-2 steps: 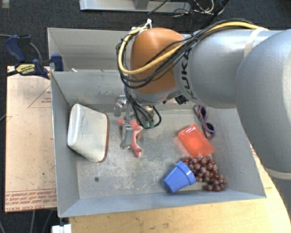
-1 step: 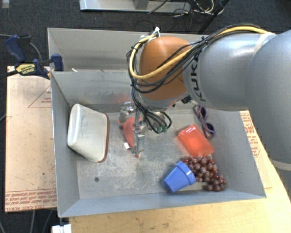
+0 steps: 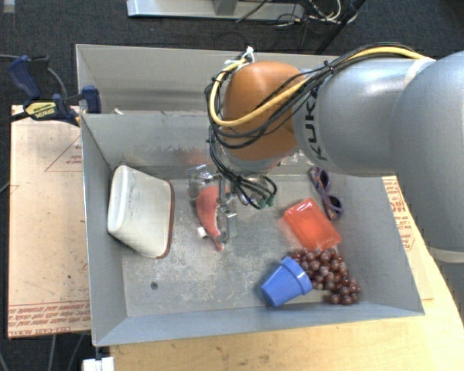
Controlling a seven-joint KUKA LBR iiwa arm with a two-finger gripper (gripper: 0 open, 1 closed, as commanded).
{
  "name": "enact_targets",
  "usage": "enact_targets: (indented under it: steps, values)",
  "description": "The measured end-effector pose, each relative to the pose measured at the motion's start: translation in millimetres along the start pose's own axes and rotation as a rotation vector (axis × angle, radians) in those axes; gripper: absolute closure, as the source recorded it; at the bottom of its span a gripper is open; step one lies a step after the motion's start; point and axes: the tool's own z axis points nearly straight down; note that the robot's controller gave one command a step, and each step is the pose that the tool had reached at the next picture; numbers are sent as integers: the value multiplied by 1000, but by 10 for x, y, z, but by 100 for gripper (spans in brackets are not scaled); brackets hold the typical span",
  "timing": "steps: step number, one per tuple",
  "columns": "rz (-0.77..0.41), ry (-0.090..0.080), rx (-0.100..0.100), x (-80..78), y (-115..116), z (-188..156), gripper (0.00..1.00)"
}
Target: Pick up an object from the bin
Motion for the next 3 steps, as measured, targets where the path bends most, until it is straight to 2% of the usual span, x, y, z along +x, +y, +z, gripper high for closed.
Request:
enact_targets:
  steps: [1,2,3]
  values:
    - [48,1,-4,-4,-297,158,0]
    - [-283,-6,-1,-193,-444,483,100]
    - [-283,-6,-2,-193,-444,483,100]
